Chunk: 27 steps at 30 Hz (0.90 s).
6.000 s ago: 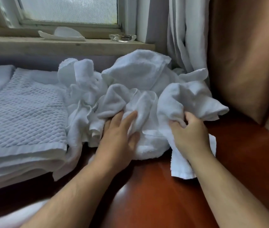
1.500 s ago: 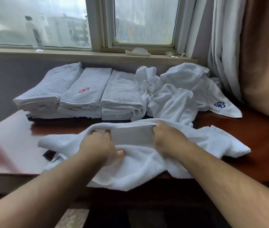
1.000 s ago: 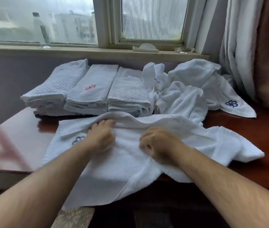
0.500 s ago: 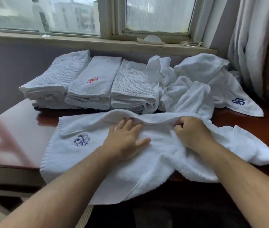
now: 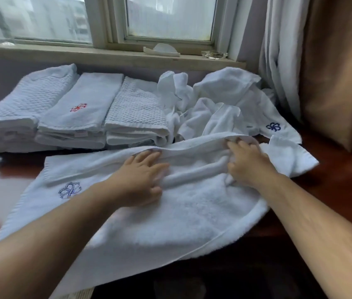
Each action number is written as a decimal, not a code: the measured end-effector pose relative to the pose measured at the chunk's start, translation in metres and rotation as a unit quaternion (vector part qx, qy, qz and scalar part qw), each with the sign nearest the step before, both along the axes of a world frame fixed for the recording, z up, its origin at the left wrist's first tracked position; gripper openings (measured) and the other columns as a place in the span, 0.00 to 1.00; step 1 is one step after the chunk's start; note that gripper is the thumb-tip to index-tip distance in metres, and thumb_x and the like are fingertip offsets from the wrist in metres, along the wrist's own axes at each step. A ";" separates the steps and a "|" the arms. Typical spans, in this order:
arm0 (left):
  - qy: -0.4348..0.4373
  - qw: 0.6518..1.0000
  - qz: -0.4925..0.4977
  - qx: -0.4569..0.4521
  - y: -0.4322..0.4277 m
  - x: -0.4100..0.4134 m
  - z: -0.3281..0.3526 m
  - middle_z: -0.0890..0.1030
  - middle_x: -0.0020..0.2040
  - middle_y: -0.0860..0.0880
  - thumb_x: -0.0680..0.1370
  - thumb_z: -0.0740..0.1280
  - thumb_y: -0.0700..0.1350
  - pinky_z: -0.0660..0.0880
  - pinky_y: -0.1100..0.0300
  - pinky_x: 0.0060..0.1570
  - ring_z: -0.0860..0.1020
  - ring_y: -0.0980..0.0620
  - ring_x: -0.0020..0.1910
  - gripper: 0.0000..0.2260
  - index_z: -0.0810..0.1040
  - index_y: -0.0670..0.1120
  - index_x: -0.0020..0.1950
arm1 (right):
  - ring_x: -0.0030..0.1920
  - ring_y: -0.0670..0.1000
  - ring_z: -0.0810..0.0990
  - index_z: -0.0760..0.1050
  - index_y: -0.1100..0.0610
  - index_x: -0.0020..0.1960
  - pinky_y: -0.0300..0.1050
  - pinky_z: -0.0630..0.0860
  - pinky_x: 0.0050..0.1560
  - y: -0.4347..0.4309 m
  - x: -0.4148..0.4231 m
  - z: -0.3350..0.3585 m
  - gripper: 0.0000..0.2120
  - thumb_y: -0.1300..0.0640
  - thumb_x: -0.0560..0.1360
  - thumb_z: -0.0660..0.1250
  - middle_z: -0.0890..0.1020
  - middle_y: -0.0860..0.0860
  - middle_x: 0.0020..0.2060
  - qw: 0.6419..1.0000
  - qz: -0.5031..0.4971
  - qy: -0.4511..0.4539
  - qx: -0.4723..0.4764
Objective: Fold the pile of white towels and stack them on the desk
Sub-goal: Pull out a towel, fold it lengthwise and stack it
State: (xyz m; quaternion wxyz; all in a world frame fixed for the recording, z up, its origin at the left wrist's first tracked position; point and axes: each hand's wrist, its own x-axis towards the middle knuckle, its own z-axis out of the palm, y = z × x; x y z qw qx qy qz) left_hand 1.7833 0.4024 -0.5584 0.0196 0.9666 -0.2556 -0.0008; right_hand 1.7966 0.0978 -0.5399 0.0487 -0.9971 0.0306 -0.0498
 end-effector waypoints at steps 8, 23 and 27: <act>0.005 0.967 -0.118 -0.226 -0.147 0.012 0.006 0.76 0.69 0.50 0.82 0.59 0.42 0.69 0.55 0.66 0.71 0.49 0.68 0.16 0.78 0.50 0.68 | 0.49 0.60 0.76 0.77 0.58 0.53 0.50 0.72 0.45 -0.036 -0.031 0.010 0.11 0.53 0.79 0.60 0.79 0.57 0.49 0.983 -0.105 -0.142 0.050; -0.068 0.981 -0.008 -0.183 -0.203 0.044 -0.022 0.66 0.76 0.45 0.73 0.57 0.70 0.66 0.43 0.65 0.63 0.41 0.74 0.40 0.50 0.52 0.79 | 0.45 0.55 0.75 0.76 0.55 0.51 0.44 0.69 0.39 -0.073 -0.029 0.009 0.06 0.57 0.78 0.61 0.81 0.55 0.51 0.979 -0.188 0.067 0.035; -0.079 0.978 -0.048 -0.188 -0.200 0.044 -0.029 0.68 0.76 0.44 0.74 0.58 0.67 0.54 0.46 0.73 0.61 0.43 0.76 0.38 0.54 0.52 0.80 | 0.44 0.54 0.77 0.77 0.60 0.49 0.44 0.74 0.42 -0.078 0.005 0.016 0.18 0.45 0.77 0.59 0.81 0.58 0.50 0.941 -0.270 0.006 0.206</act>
